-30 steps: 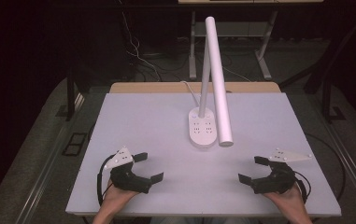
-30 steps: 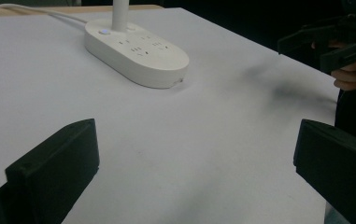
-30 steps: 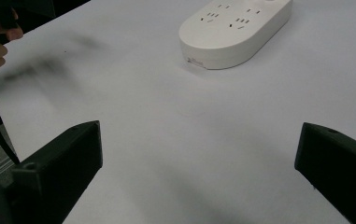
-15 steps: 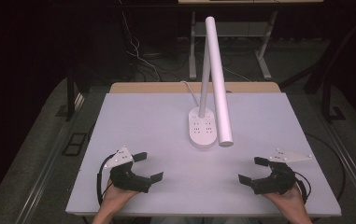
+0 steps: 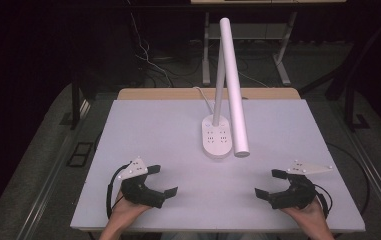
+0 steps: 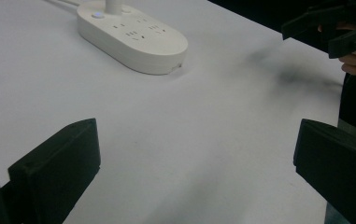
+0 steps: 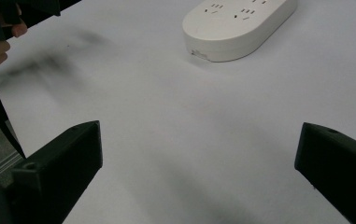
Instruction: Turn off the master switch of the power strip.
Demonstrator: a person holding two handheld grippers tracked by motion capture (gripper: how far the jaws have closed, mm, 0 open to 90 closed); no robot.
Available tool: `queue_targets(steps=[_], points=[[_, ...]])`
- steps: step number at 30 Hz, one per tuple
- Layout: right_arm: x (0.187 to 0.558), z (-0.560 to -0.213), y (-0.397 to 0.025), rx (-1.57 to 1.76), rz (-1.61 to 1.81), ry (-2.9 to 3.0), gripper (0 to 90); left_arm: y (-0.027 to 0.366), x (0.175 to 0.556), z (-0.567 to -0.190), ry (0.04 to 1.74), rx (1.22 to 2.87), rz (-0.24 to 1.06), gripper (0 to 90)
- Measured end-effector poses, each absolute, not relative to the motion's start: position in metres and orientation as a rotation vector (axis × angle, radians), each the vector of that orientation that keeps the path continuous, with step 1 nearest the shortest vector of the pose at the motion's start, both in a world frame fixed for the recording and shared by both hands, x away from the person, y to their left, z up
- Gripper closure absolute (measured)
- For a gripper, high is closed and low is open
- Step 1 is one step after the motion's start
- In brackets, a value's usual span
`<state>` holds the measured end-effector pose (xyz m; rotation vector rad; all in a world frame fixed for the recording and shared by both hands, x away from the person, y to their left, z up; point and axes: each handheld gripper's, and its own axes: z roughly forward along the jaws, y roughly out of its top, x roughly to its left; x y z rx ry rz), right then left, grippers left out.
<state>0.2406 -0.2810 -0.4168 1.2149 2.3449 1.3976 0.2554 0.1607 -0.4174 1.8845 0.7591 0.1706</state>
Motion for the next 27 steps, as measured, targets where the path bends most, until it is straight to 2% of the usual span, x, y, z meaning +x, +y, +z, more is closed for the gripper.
queue_targets(steps=[27], points=[[0.239, -0.417, -0.283, 1.221, 1.381, 2.333, 0.4, 0.153, 0.270, -0.395, 0.695, 1.974, 0.130, 1.7]])
